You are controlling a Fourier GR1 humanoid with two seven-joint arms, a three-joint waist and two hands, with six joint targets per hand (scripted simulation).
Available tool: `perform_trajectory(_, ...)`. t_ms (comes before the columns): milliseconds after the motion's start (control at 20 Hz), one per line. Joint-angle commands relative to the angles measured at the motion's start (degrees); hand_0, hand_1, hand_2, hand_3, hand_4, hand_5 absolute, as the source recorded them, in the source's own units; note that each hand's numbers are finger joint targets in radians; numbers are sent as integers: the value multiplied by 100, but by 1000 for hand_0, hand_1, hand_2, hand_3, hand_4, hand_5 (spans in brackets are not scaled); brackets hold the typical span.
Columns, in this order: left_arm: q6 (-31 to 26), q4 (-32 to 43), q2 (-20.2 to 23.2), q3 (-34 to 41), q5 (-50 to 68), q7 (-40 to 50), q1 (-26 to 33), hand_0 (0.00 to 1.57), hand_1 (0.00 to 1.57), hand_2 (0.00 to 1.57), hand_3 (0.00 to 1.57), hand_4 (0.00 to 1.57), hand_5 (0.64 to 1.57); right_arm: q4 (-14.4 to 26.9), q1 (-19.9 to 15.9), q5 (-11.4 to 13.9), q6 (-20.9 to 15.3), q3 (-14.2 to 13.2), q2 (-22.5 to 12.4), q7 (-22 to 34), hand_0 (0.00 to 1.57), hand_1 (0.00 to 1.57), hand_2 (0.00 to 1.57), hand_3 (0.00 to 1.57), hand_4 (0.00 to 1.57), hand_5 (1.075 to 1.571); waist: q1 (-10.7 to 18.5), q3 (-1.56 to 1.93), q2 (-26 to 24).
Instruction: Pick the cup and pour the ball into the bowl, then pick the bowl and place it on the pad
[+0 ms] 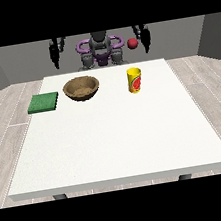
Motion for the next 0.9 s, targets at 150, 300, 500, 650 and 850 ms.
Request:
perform_trajectory(150, -36, -506, 264, 60, 9, 448, -94, 0, 0, 0, 0, 0, 1524, -490, -47, -20, 6, -87, -238, 464, 0, 0, 0, 0, 0, 1568, -35, -25, -1290)
perform_trajectory(300, -365, -769, -438, -199, 821, 131, 876, 0, 0, 0, 0, 0, 1524, -280, 852, -509, -1, -257, 237, -90, 0, 0, 0, 0, 0, 1568, 143, -23, -1793)
perform_trajectory(500, 171, -1524, -498, -998, 818, 397, 891, 0, 0, 0, 0, 0, 1525, -310, 405, -408, -246, -504, 191, -310, 0, 0, 0, 0, 0, 1567, 372, -26, -1265)
perform_trajectory(650, -148, -1734, -357, -858, 590, -312, 1404, 0, 0, 0, 0, 0, 1507, -563, 292, -585, -21, -620, -14, -290, 0, 0, 0, 0, 0, 1566, 250, -28, -787)
perform_trajectory(850, 77, -1977, -177, -634, 313, 235, 469, 0, 0, 0, 0, 0, 1453, -409, -135, -489, -39, -492, 3, -267, 0, 0, 0, 0, 0, 1566, 171, -27, -367)
